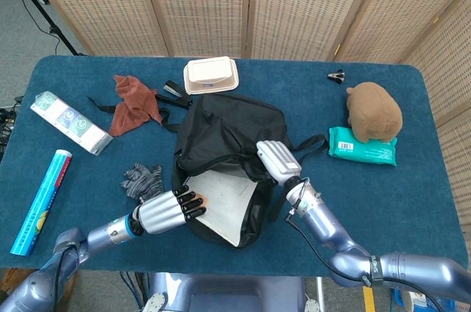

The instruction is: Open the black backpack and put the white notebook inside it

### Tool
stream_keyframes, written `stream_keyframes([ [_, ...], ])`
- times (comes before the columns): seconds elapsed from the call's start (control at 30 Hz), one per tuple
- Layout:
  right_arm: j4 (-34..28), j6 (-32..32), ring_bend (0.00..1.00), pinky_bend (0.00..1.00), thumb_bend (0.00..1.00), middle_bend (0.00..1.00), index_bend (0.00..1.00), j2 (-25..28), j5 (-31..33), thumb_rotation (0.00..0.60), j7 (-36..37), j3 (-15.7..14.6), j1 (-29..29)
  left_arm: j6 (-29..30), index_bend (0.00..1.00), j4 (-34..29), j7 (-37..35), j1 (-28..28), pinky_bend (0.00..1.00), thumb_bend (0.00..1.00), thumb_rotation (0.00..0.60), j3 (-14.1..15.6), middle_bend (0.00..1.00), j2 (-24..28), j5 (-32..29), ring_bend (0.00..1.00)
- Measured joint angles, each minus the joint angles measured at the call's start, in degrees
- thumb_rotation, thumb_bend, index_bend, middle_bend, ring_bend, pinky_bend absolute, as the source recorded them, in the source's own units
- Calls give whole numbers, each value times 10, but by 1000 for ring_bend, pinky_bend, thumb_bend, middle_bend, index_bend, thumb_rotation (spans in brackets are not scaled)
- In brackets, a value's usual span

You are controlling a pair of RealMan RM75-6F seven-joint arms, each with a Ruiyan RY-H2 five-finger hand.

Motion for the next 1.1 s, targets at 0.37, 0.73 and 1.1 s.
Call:
stream_keyframes([
  [0.37,-10,4,574,606,610,619,655,2,3,600,-8,-5,4,-98,843,-83,152,3,679,455,600,-12,730,15,-35,662],
  [0.73,-17,1,574,606,610,619,655,3,6,600,-6,-9,6,-187,843,-207,287,0,680,454,600,-51,730,28,-81,658],
  [1.1,-20,13,574,606,610,619,655,0,0,600,-11,-5,11,-223,843,-242,306,-19,680,453,600,-50,728,26,-72,653],
])
